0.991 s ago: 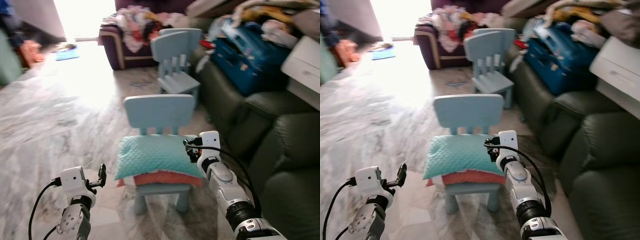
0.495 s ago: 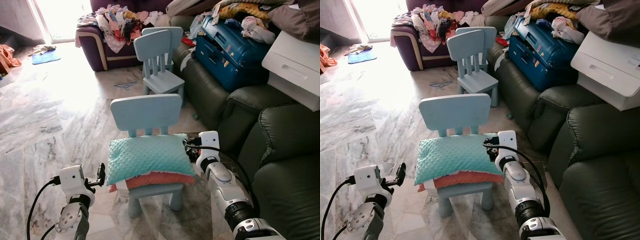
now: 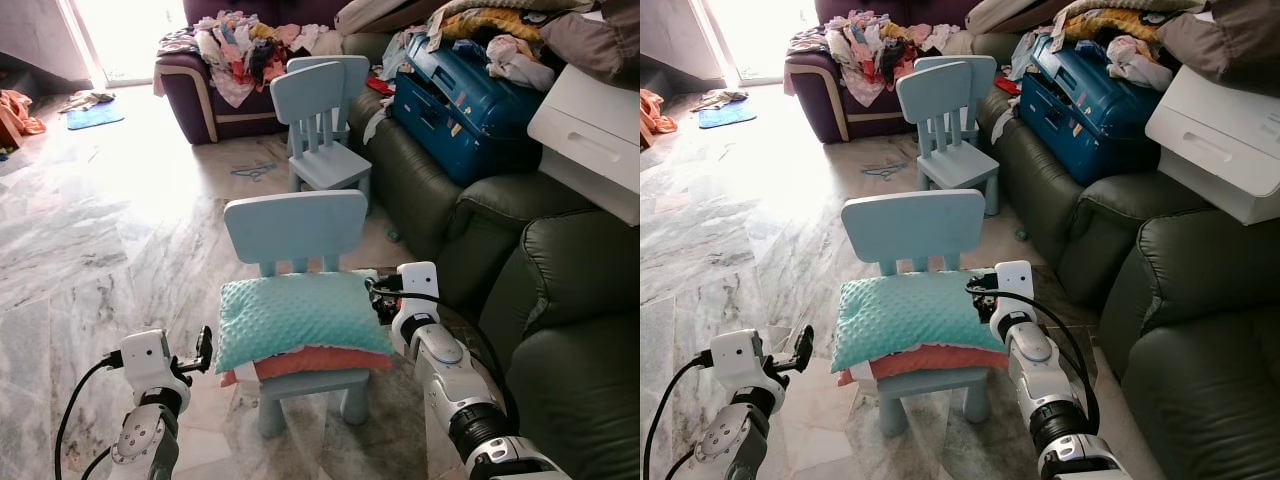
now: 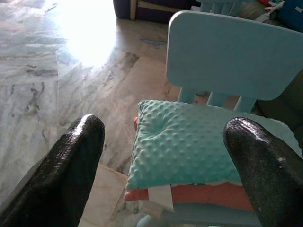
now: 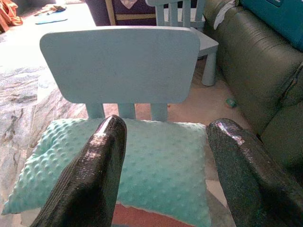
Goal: Move the pillow to the sofa
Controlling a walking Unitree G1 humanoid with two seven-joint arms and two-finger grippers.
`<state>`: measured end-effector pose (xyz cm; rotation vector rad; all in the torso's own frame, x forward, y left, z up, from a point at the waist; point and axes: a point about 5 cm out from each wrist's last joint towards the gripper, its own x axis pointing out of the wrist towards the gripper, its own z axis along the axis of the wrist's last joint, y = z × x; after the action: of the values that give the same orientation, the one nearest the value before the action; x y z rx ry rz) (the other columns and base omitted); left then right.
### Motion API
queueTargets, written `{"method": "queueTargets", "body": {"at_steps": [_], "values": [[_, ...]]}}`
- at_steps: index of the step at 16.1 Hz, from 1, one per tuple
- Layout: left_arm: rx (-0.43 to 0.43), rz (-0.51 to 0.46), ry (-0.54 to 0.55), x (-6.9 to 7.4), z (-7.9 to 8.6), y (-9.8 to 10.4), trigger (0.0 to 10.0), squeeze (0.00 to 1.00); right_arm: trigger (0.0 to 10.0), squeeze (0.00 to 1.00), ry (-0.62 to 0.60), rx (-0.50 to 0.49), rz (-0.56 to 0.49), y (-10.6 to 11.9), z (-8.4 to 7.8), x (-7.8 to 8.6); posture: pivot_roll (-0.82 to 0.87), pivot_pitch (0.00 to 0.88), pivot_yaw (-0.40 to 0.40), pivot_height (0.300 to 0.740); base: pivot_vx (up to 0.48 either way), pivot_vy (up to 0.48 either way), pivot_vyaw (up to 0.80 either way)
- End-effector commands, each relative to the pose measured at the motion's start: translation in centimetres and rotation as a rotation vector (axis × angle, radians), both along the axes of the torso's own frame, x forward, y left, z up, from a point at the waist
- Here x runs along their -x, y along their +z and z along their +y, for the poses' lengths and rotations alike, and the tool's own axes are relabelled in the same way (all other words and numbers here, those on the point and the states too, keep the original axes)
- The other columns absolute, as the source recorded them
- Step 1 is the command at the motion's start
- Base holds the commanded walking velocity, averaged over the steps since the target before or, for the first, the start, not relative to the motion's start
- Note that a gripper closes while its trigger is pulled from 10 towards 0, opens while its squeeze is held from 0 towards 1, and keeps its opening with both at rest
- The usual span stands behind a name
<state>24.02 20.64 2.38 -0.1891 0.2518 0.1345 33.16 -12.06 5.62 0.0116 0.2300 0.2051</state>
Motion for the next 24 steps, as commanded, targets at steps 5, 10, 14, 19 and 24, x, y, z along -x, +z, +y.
{"method": "queueTargets", "body": {"at_steps": [5,10,14,19,24], "values": [[-0.011,0.034,-0.024,-0.1,0.1,-0.3,10.0,0.0,10.0,0.0,0.007,-0.017,-0.017,0.5,0.1,-0.3,-0.08,0.0,0.04,0.74,0.0,0.0,-0.48],[-0.041,0.076,-0.02,2.4,1.5,-1.1,10.0,0.0,10.0,0.0,-0.031,0.059,0.019,-1.1,-4.0,1.2,-0.07,0.0,0.036,0.74,0.0,0.0,0.0],[-0.056,0.107,0.001,3.8,2.2,-1.7,10.0,0.0,10.0,0.0,-0.059,0.12,0.06,-2.6,-7.3,3.6,-0.08,0.0,0.036,0.74,0.0,0.0,0.0],[-0.054,0.097,0.005,3.7,2.1,-1.5,10.0,0.0,10.0,0.0,-0.05,0.102,0.05,-2.2,-6.3,3.2,-0.07,0.0,0.032,0.74,0.0,0.0,0.0],[-0.063,0.064,0.002,3.5,1.8,-1.0,10.0,0.0,10.0,0.0,-0.029,0.079,0.02,-1.3,-4.9,2.6,-0.07,0.007,0.025,0.74,0.0,0.0,0.0]]}}
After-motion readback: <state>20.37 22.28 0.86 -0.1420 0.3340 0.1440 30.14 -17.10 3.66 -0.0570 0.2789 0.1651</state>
